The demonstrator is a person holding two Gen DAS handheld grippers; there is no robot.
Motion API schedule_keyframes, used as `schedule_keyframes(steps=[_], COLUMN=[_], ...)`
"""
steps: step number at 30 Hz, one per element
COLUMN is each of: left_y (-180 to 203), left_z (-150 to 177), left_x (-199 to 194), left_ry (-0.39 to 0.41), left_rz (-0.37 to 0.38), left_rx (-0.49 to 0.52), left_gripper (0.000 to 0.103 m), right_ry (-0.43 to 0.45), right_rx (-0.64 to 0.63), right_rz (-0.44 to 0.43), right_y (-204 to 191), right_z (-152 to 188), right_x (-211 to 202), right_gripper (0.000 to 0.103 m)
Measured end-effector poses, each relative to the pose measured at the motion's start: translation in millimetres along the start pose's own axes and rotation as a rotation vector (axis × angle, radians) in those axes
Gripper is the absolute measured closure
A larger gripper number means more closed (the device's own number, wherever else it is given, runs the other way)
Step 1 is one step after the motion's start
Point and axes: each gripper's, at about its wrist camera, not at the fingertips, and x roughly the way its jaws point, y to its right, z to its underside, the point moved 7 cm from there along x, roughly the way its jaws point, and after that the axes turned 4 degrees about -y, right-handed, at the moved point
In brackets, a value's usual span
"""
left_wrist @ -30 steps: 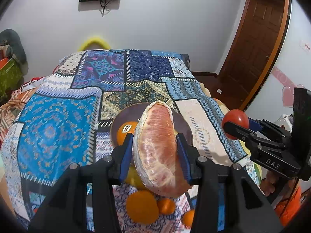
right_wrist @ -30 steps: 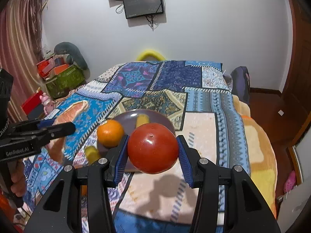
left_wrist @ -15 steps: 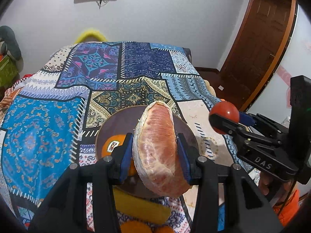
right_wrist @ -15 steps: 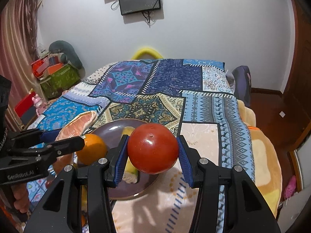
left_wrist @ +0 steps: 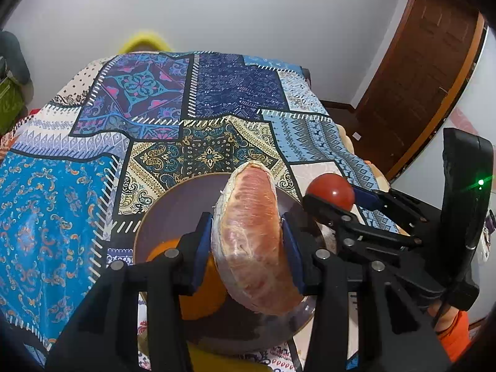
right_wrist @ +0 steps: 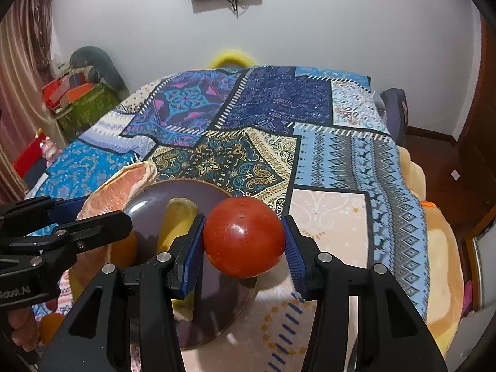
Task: Organize fruits
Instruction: 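Place the pomelo segment and tomato on the brown plate, opening both tools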
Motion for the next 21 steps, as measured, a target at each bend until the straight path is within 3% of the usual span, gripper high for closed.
schedule_keyframes(steps=[8,11,21], left_y=[-10.1,-13.6,-11.6], left_z=[-0.4,-2.4,-0.7], left_x=[11.7,8.7,-1.2], left_ry=[-0.040,-0.020,0.002], left_rz=[0.020,0.021,-0.011], left_rx=[-0.055,-0.068,-0.030], left_gripper=[0.059,0.059,0.059], right_ry=[-0.051,-0.067,-0.092], right_rx=[-0.009,-0.009,-0.025], right_rz=[-0.025,-0.030,-0.026], right_y=[-5.1,-6.3,-9.0], right_z=[-1.3,0.9,3.2], right_x=[25.2,31.1,39.7], right_gripper=[0.058,0.058,0.057])
